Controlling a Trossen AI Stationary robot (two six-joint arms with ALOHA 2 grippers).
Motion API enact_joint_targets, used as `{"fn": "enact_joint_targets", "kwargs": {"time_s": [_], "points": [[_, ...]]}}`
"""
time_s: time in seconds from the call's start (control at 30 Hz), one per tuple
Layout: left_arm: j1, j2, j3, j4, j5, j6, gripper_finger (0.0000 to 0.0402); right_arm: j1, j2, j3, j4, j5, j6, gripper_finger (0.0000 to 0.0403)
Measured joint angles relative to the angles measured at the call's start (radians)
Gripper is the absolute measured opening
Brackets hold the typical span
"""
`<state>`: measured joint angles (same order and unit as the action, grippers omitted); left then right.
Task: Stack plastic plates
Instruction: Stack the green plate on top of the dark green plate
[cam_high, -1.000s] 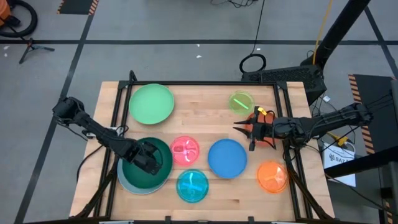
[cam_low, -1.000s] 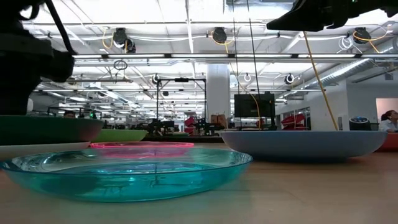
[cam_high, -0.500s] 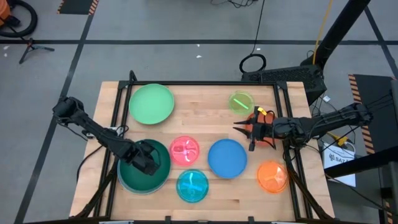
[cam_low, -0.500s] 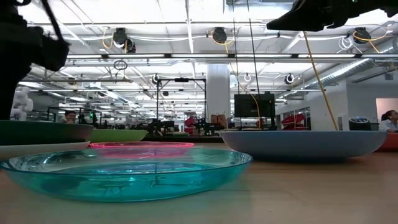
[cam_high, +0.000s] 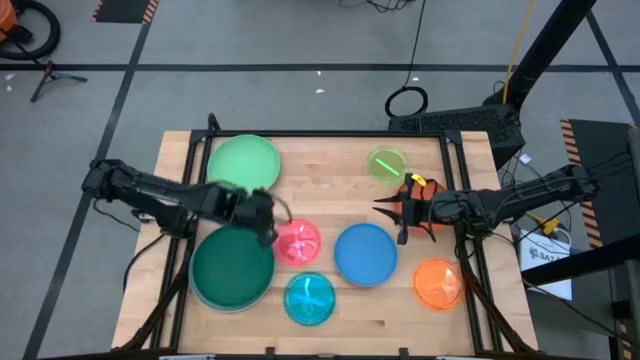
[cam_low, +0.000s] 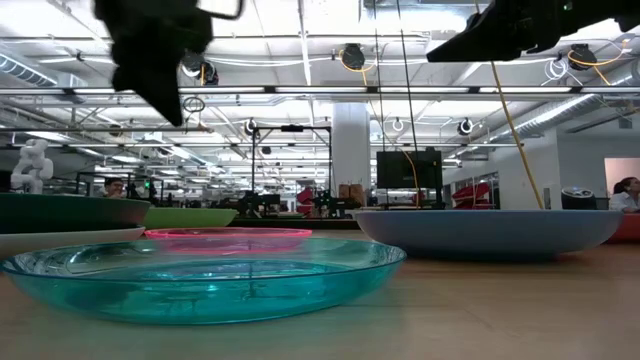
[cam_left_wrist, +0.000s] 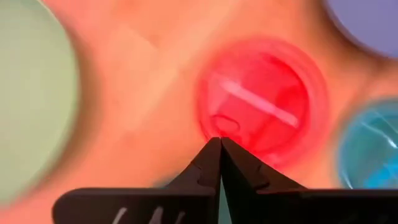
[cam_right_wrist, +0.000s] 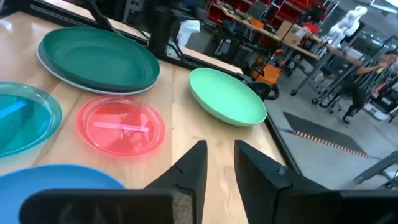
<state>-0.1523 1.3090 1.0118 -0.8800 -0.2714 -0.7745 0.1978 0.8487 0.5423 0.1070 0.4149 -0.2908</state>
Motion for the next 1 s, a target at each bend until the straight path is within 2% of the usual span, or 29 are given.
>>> {"fn": "enact_joint_targets", "kwargs": {"time_s": [0.3,0.47,0.73,1.0], "points": [[0.410,0.018,0.001,0.012,0.000,0.248,0.0016,0.000,0.000,0.000,-0.061,-0.001,0.092,0.0073],[0.554,0.076,0.000,0.014,0.009,0.308,0.0016,0.000,0.000,0.000,-0.113,-0.001,0.135,0.0073],[0.599,0.206,0.001,0.040,0.070,0.321,0.0016,0.000,0.000,0.001,-0.099,-0.001,0.171,0.0073],[0.598,0.228,0.001,0.078,0.130,0.322,0.0017,0.000,-0.001,0.001,-0.100,-0.001,0.174,0.0073]]}}
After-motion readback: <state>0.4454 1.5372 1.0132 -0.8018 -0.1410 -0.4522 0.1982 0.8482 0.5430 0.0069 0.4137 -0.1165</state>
